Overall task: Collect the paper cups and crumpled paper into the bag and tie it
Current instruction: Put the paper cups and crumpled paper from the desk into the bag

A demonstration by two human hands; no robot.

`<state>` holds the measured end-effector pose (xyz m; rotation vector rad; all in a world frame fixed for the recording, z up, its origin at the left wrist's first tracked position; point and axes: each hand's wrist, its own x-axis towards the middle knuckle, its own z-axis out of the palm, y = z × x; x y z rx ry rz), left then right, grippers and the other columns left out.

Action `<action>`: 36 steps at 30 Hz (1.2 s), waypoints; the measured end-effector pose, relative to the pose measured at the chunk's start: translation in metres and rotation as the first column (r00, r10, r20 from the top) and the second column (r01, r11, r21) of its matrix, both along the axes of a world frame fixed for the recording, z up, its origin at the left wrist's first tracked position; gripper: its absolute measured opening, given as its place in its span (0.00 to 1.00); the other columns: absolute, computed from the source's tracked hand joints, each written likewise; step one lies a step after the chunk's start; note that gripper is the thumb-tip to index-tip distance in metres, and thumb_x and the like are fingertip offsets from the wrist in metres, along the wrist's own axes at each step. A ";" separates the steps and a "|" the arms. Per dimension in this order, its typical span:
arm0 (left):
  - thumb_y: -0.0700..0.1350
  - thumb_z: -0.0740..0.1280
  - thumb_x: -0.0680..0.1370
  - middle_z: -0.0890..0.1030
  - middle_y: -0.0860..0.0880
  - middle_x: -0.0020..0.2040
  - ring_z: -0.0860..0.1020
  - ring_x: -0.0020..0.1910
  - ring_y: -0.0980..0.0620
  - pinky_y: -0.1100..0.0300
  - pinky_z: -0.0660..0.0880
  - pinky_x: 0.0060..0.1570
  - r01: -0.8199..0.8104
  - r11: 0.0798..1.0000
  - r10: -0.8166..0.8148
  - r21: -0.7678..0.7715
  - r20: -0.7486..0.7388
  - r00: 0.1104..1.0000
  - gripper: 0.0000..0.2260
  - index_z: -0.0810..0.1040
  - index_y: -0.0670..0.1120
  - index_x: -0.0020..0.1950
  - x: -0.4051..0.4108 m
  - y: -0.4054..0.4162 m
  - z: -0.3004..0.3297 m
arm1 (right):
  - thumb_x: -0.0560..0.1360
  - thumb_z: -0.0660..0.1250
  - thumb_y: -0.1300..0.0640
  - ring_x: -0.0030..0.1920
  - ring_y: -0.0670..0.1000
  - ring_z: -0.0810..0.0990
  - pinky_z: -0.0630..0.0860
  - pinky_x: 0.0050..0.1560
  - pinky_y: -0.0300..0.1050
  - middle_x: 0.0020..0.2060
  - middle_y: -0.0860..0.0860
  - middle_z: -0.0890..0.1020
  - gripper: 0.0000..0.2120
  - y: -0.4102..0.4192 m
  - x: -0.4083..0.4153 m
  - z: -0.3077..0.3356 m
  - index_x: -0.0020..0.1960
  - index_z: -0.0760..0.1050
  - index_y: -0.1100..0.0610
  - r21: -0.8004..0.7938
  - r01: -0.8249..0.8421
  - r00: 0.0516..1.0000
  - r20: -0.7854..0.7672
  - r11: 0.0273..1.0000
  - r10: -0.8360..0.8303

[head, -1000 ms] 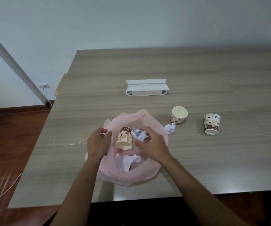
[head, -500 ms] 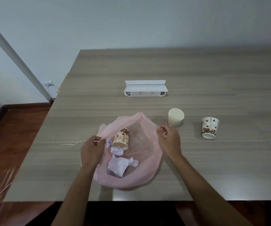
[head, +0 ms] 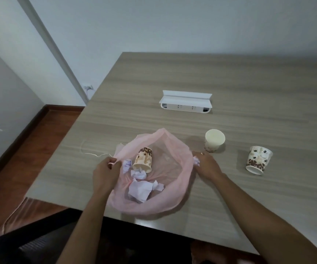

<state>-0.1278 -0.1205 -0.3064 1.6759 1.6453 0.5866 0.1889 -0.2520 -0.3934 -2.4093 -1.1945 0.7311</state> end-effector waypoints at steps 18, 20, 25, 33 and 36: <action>0.45 0.67 0.77 0.81 0.49 0.35 0.75 0.31 0.50 0.59 0.69 0.33 0.076 0.996 -0.065 -0.052 0.195 0.979 0.05 0.80 0.46 0.44 0.066 0.001 0.015 | 0.73 0.73 0.52 0.41 0.44 0.80 0.75 0.43 0.33 0.42 0.47 0.84 0.06 -0.003 -0.073 0.116 0.48 0.82 0.53 0.350 0.287 0.948 -0.239 0.892 -0.211; 0.45 0.67 0.77 0.80 0.50 0.35 0.75 0.31 0.50 0.59 0.69 0.32 0.058 0.997 -0.048 -0.049 0.189 0.981 0.04 0.79 0.46 0.43 0.069 -0.006 0.018 | 0.73 0.72 0.49 0.46 0.46 0.82 0.79 0.51 0.41 0.49 0.48 0.85 0.13 0.010 -0.094 0.108 0.55 0.82 0.51 0.288 0.135 0.967 -0.247 0.948 -0.062; 0.43 0.66 0.77 0.81 0.49 0.37 0.76 0.33 0.50 0.59 0.71 0.34 -0.031 0.999 0.036 -0.035 0.144 0.989 0.04 0.80 0.46 0.45 0.071 -0.033 0.021 | 0.72 0.71 0.43 0.58 0.53 0.77 0.75 0.57 0.49 0.61 0.50 0.78 0.24 -0.010 -0.085 0.098 0.66 0.75 0.46 0.219 0.044 0.996 -0.080 0.975 -0.027; 0.43 0.66 0.77 0.82 0.46 0.38 0.77 0.36 0.47 0.57 0.70 0.35 -0.219 0.975 0.220 -0.021 0.140 0.965 0.06 0.81 0.43 0.44 0.066 -0.064 0.026 | 0.68 0.68 0.65 0.52 0.57 0.81 0.75 0.55 0.46 0.47 0.57 0.83 0.27 -0.063 0.019 0.064 0.67 0.72 0.55 0.058 0.326 0.926 -0.220 0.943 -0.307; 0.44 0.66 0.77 0.81 0.46 0.38 0.77 0.39 0.44 0.56 0.68 0.37 -0.340 0.938 0.333 0.065 0.100 0.938 0.07 0.81 0.42 0.45 0.054 -0.067 0.032 | 0.69 0.68 0.65 0.32 0.42 0.78 0.76 0.40 0.37 0.35 0.48 0.81 0.14 -0.058 0.025 0.090 0.52 0.78 0.51 0.312 0.381 0.895 -0.360 0.871 -0.262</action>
